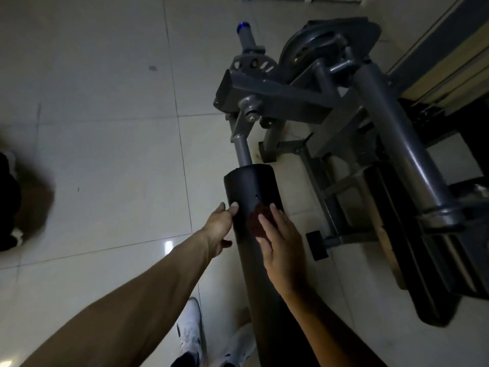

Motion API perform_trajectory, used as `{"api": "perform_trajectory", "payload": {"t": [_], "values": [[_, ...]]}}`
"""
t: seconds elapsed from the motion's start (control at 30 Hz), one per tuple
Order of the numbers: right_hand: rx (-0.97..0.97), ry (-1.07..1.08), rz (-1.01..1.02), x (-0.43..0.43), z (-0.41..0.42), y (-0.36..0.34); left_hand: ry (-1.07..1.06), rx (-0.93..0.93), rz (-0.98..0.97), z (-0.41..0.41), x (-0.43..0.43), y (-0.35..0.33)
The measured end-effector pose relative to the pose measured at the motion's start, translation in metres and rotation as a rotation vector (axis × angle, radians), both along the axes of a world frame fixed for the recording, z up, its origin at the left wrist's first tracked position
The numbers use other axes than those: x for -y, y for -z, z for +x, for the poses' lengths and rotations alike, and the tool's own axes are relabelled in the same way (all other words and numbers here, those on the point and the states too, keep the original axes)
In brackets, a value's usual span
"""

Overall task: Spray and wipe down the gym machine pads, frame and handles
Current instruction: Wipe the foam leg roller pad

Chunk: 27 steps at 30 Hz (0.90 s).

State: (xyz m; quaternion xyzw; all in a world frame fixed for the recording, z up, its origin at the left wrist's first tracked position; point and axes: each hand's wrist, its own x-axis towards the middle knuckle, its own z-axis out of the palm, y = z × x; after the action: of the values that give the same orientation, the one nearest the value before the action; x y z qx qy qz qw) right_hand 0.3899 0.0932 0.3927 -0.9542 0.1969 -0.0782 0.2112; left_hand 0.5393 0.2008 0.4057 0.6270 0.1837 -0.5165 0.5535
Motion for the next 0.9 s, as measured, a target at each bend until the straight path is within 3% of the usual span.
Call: {"api": "perform_trajectory", "payload": {"t": [0.1,0.33,0.67,0.8,0.9], "values": [[0.080,-0.002,-0.072,0.014,0.030,0.003,0.048,-0.038,-0.099,-0.003,0.002,0.006],[0.068,0.068,-0.027,0.038,0.150,-0.007,0.036,-0.029,-0.086,-0.006,0.000,0.007],[0.016,-0.149,-0.085,0.026,0.016,-0.006,0.085,0.013,-0.099,-0.005,-0.005,0.014],[0.066,-0.353,-0.072,0.030,0.021,0.001,0.065,-0.038,-0.158,-0.002,-0.012,0.016],[0.087,-0.328,-0.126,0.037,0.056,0.005,0.048,-0.023,-0.147,-0.002,-0.012,0.014]]}}
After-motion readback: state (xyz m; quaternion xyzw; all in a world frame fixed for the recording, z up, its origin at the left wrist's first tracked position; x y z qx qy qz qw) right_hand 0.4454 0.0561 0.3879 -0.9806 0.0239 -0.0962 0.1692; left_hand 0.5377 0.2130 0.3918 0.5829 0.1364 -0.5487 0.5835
